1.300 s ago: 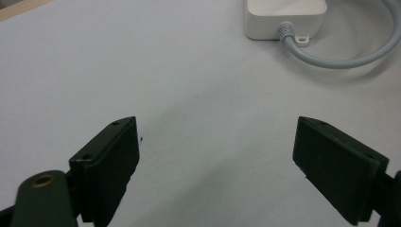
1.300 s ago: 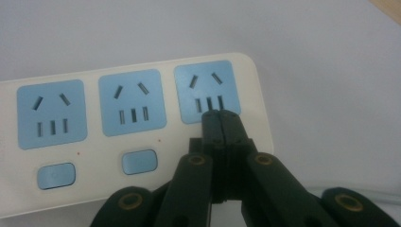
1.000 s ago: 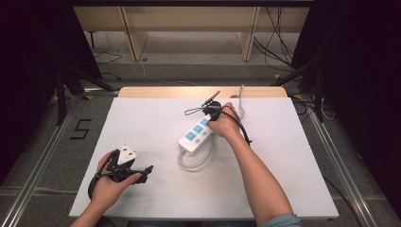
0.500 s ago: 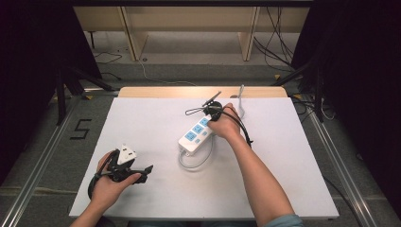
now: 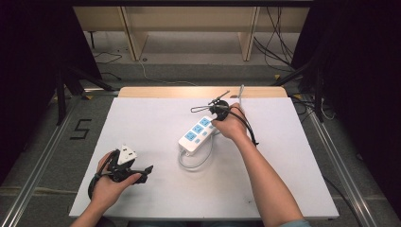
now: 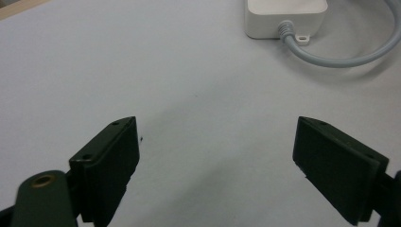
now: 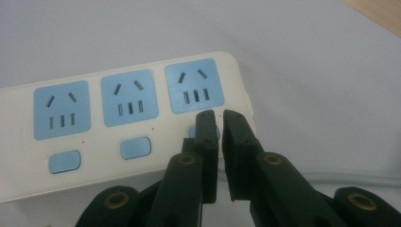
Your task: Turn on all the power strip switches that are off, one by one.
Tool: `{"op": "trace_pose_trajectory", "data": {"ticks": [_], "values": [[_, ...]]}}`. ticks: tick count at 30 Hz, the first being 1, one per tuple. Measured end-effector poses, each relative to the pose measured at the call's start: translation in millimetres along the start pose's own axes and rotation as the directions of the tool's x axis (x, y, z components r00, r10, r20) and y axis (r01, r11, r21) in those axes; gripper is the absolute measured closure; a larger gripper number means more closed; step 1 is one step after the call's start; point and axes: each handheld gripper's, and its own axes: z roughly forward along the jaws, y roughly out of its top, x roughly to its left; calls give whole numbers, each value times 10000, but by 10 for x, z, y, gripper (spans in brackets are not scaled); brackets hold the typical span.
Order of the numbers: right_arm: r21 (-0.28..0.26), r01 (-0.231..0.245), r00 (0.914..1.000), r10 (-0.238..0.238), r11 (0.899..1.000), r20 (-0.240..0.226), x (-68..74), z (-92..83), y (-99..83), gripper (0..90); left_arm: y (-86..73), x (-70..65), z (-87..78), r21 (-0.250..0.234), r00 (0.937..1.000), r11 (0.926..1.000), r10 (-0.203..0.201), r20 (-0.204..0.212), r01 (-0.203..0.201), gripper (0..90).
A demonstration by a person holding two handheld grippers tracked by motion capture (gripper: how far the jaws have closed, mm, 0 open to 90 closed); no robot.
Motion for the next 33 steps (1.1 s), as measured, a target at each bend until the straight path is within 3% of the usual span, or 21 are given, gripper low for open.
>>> {"op": "trace_pose_trajectory", "data": {"ticks": [14,33], "values": [[-903,-476,9976,427,9948,-547,-89,-227,-357,680,-5,6,10,35,10000,10000,-47,1,47,151],[-2151,-939,9944,813,9721,-668,-183,-531,-1078,499,-15,26,28,70,9995,9995,-311,68,310,152]]}}
